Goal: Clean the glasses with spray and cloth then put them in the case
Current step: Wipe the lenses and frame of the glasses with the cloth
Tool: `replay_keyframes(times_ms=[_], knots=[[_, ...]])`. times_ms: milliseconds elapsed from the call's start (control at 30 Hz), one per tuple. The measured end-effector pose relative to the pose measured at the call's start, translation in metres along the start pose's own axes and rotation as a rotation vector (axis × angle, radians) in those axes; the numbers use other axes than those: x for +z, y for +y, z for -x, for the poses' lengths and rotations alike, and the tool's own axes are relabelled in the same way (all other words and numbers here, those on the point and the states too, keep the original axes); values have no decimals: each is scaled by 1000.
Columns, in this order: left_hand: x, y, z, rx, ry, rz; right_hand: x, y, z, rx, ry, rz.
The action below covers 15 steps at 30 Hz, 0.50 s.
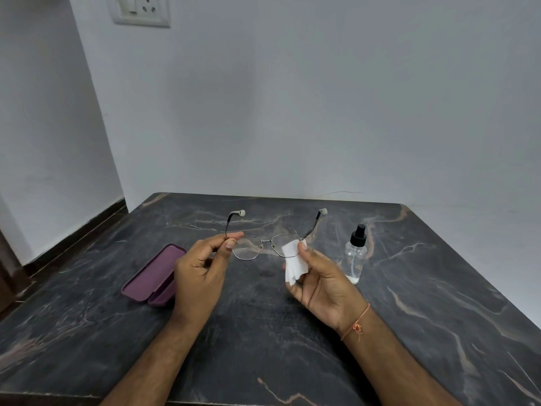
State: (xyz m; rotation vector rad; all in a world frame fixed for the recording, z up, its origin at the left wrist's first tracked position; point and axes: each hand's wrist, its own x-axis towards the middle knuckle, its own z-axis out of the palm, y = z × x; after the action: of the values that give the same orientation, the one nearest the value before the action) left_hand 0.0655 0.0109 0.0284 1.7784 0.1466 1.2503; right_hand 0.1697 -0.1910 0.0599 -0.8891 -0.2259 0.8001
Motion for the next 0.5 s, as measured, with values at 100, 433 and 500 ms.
replay_keyframes(times_ms=[100, 433, 500], knots=[[0, 1, 0, 9, -10, 8, -4, 0, -3, -33, -19, 2], [1, 2, 0, -1, -21, 27, -8, 2, -3, 10, -197, 12], [1, 2, 0, -11, -17, 32, -7, 2, -2, -14, -154, 7]])
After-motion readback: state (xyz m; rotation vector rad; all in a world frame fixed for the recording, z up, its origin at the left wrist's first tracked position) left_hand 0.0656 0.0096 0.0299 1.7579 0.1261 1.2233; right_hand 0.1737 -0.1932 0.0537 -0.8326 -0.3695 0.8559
